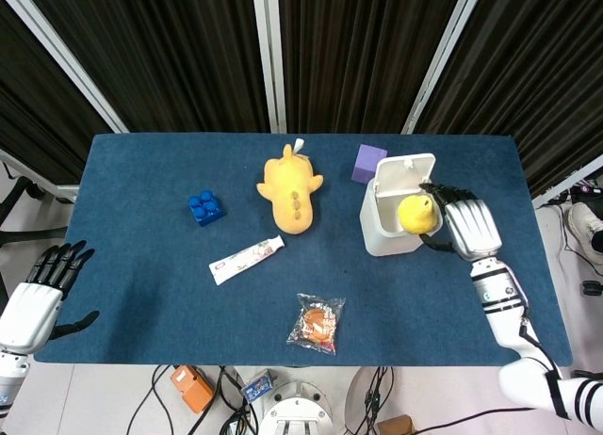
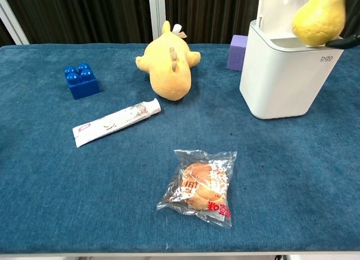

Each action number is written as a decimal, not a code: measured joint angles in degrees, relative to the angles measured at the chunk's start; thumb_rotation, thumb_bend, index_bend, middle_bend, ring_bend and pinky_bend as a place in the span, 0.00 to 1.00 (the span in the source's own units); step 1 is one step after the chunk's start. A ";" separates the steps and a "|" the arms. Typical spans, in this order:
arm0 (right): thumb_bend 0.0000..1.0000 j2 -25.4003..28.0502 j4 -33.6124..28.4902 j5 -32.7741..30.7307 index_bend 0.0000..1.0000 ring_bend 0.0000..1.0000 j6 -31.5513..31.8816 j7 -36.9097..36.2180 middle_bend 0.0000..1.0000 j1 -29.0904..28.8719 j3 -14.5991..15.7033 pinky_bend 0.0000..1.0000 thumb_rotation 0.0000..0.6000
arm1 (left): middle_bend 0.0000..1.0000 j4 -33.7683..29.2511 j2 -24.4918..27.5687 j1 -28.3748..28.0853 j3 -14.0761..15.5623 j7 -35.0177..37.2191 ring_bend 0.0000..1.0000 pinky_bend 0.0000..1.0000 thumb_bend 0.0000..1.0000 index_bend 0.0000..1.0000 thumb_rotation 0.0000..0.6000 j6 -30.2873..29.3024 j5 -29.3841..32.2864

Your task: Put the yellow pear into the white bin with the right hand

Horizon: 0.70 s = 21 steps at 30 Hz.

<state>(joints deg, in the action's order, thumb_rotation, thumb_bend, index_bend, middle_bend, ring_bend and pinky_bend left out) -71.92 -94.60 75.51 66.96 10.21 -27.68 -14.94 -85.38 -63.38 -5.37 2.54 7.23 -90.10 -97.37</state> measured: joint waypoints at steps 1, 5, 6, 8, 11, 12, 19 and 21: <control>0.28 0.45 -0.30 0.47 0.00 0.17 0.03 -0.38 0.11 0.10 0.30 0.27 1.00 | 0.00 0.00 -0.01 -0.07 0.01 -0.04 0.00 0.03 0.12 0.00 1.00 0.14 0.00; 0.27 1.56 -1.37 2.50 0.00 0.14 2.05 -0.71 0.08 1.04 1.19 0.26 1.00 | 0.00 -0.12 -0.06 -0.02 -0.05 -0.28 0.00 0.03 0.12 0.00 1.00 0.02 0.14; 0.27 1.89 -1.70 3.10 0.00 0.14 2.81 -0.77 0.08 1.41 1.44 0.26 1.00 | 0.00 -0.14 -0.05 0.02 -0.06 -0.27 0.00 0.03 0.12 0.00 1.00 -0.02 0.19; 0.27 2.71 -2.50 4.83 0.00 0.13 4.96 -0.98 0.08 2.57 2.20 0.25 1.00 | 0.00 -0.18 -0.02 0.10 -0.08 -0.25 0.00 0.03 0.12 0.00 1.00 -0.12 0.27; 0.27 4.02 -3.51 8.35 0.00 0.11 9.14 -1.40 0.07 5.27 4.25 0.22 1.00 | 0.00 -0.17 0.03 0.22 -0.06 -0.18 0.00 0.03 0.12 0.00 1.00 -0.41 0.19; 0.27 4.37 -3.66 9.61 0.00 0.10 10.67 -1.47 0.06 6.38 5.15 0.20 1.00 | 0.00 -0.15 0.03 0.26 -0.06 -0.15 0.00 0.03 0.12 0.00 1.00 -0.52 0.14; 0.27 5.40 -0.64 17.75 0.00 0.00 23.21 -1.33 0.00 19.47 16.50 0.03 1.00 | 0.00 0.02 0.10 0.49 -0.08 -0.03 0.00 0.03 0.12 0.00 1.00 -1.08 -0.03; 0.27 5.40 0.75 17.99 0.00 0.00 24.07 -1.19 0.00 22.83 19.25 0.00 1.00 | 0.00 0.03 0.07 0.42 -0.08 -0.14 0.00 0.03 0.12 0.00 1.00 -0.95 -0.05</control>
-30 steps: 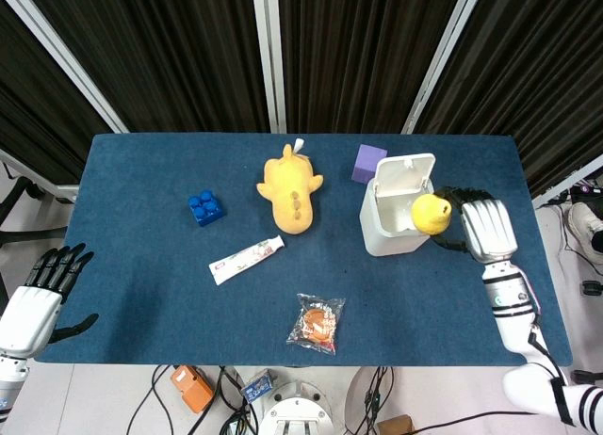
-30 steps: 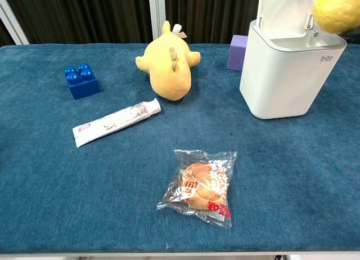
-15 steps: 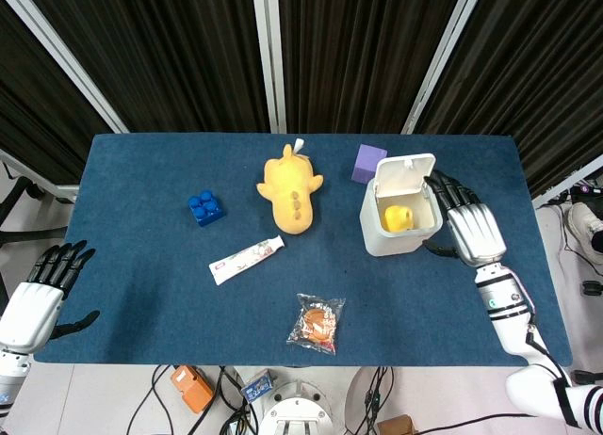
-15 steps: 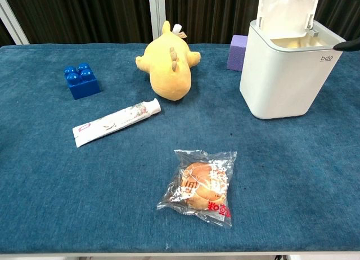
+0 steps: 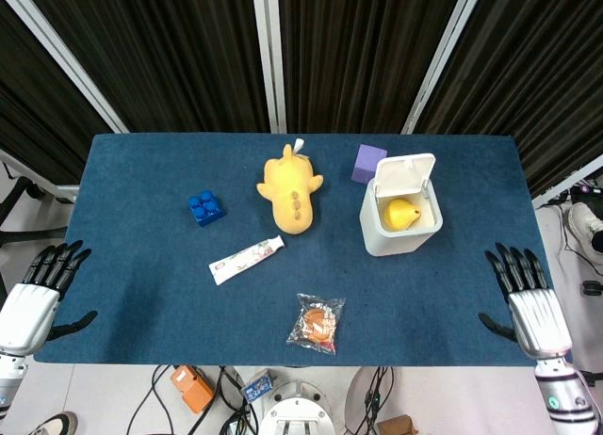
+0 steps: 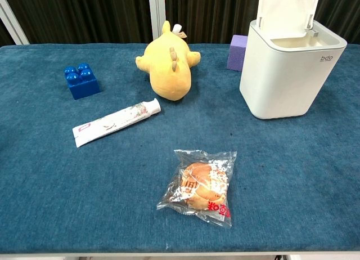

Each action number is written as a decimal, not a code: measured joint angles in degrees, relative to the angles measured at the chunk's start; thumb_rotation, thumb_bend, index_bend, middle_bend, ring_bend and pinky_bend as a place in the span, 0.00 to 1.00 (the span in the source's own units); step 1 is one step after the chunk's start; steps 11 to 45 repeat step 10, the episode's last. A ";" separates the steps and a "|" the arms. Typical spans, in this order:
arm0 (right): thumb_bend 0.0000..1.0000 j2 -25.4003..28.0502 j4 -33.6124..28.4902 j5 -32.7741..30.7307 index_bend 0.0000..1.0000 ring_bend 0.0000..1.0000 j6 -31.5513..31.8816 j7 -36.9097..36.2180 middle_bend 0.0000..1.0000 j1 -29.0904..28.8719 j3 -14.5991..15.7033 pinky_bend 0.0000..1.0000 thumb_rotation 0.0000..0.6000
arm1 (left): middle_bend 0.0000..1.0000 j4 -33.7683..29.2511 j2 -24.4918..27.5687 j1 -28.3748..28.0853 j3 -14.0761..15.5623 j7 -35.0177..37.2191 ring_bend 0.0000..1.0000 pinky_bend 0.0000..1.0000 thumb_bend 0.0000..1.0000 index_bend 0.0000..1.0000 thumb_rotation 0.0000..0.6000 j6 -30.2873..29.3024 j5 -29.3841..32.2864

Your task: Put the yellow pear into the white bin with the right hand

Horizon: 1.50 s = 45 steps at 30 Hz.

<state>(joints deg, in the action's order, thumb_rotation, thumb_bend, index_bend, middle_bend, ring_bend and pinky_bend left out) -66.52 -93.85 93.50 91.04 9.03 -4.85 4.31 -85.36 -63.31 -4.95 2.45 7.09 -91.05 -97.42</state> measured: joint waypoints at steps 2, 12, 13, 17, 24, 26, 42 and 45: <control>0.27 -0.46 2.01 -0.40 0.00 0.00 0.88 -0.30 0.00 2.95 1.81 0.00 1.00 | 0.00 -0.03 -0.03 -0.15 0.02 -0.11 0.00 0.03 0.12 0.00 1.00 0.48 0.10; 0.27 -1.82 6.08 -1.50 0.00 0.00 2.14 -3.42 0.00 5.37 1.65 0.00 1.00 | 0.00 -0.81 0.04 -1.08 0.10 -1.43 0.00 0.03 0.12 0.00 1.00 2.98 0.87; 0.27 -1.82 6.08 -1.50 0.00 0.00 2.14 -3.42 0.00 5.37 1.65 0.00 1.00 | 0.00 -0.81 0.04 -1.08 0.10 -1.43 0.00 0.03 0.12 0.00 1.00 2.98 0.87; 0.27 -1.82 6.08 -1.50 0.00 0.00 2.14 -3.42 0.00 5.37 1.65 0.00 1.00 | 0.00 -0.81 0.04 -1.08 0.10 -1.43 0.00 0.03 0.12 0.00 1.00 2.98 0.87; 0.27 -1.82 6.08 -1.50 0.00 0.00 2.14 -3.42 0.00 5.37 1.65 0.00 1.00 | 0.00 -0.81 0.04 -1.08 0.10 -1.43 0.00 0.03 0.12 0.00 1.00 2.98 0.87; 0.27 -1.82 6.08 -1.50 0.00 0.00 2.14 -3.42 0.00 5.37 1.65 0.00 1.00 | 0.00 -0.81 0.04 -1.08 0.10 -1.43 0.00 0.03 0.12 0.00 1.00 2.98 0.87; 0.27 -1.82 6.08 -1.50 0.00 0.00 2.14 -3.42 0.00 5.37 1.65 0.00 1.00 | 0.00 -0.81 0.04 -1.08 0.10 -1.43 0.00 0.03 0.12 0.00 1.00 2.98 0.87; 0.27 -1.82 6.08 -1.50 0.00 0.00 2.14 -3.42 0.00 5.37 1.65 0.00 1.00 | 0.00 -0.81 0.04 -1.08 0.10 -1.43 0.00 0.03 0.12 0.00 1.00 2.98 0.87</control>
